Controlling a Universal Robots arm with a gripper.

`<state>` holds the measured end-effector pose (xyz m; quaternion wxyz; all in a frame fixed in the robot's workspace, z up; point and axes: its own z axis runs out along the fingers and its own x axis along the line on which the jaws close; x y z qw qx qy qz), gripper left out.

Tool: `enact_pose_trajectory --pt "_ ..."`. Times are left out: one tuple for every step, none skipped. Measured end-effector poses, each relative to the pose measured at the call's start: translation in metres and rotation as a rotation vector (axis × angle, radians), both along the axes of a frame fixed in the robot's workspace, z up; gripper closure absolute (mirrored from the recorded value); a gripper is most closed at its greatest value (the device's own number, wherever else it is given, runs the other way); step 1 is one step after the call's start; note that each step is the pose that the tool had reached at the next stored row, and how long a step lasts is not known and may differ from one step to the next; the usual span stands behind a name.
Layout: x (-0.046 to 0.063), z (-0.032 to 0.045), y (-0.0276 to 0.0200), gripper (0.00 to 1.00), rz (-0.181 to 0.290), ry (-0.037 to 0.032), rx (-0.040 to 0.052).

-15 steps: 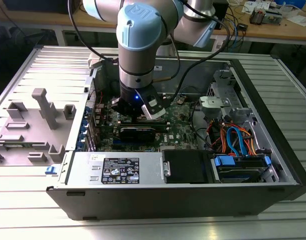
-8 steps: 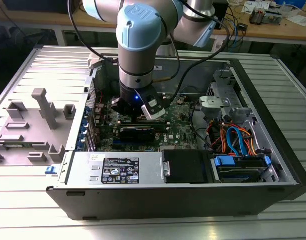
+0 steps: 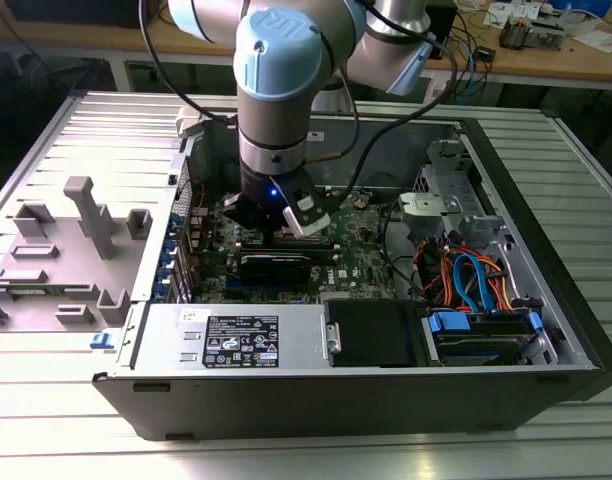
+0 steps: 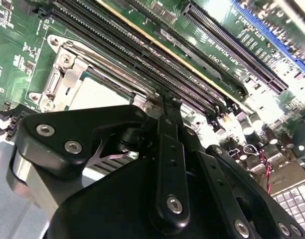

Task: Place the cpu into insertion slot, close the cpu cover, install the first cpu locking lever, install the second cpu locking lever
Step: 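Install the second cpu locking lever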

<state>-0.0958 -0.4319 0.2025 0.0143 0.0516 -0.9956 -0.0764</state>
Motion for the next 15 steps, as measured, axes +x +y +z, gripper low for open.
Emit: enact_pose_trajectory --pt "0.0 -0.0004 0.0008 0.89 0.0 0.0002 -0.0004" --pt "0.0 -0.0005 0.0014 0.89 0.0 0.0003 -0.0006" --pt "0.0 -0.0007 0.0018 0.89 0.0 0.0003 -0.001" --pt "0.0 -0.0009 0.0024 0.89 0.0 0.0002 -0.0071" --pt "0.0 -0.0009 0.0027 0.89 0.0 0.0 -0.0118" --pt "0.0 -0.0009 0.0028 0.89 0.0 -0.0001 -0.0201" --pt "0.0 -0.001 0.0031 0.89 0.0 -0.0001 -0.034" --pt "0.0 -0.0011 0.0032 0.89 0.0 -0.0002 -0.0411" --pt "0.0 -0.0009 0.0031 0.89 0.0 0.0 -0.0473" --pt "0.0 -0.0006 0.0032 0.89 0.0 0.0001 -0.0511" --pt "0.0 0.0003 0.0034 0.89 0.0 0.0 -0.0536" --pt "0.0 0.0014 0.0037 0.89 0.0 -0.0002 -0.0544" --pt "0.0 0.0026 0.0039 0.89 0.0 -0.0002 -0.0546" --pt "0.0 0.005 0.0044 0.89 0.0 0.0001 -0.0544" --pt "0.0 0.0093 0.0047 0.89 0.0 0.0001 -0.0544"
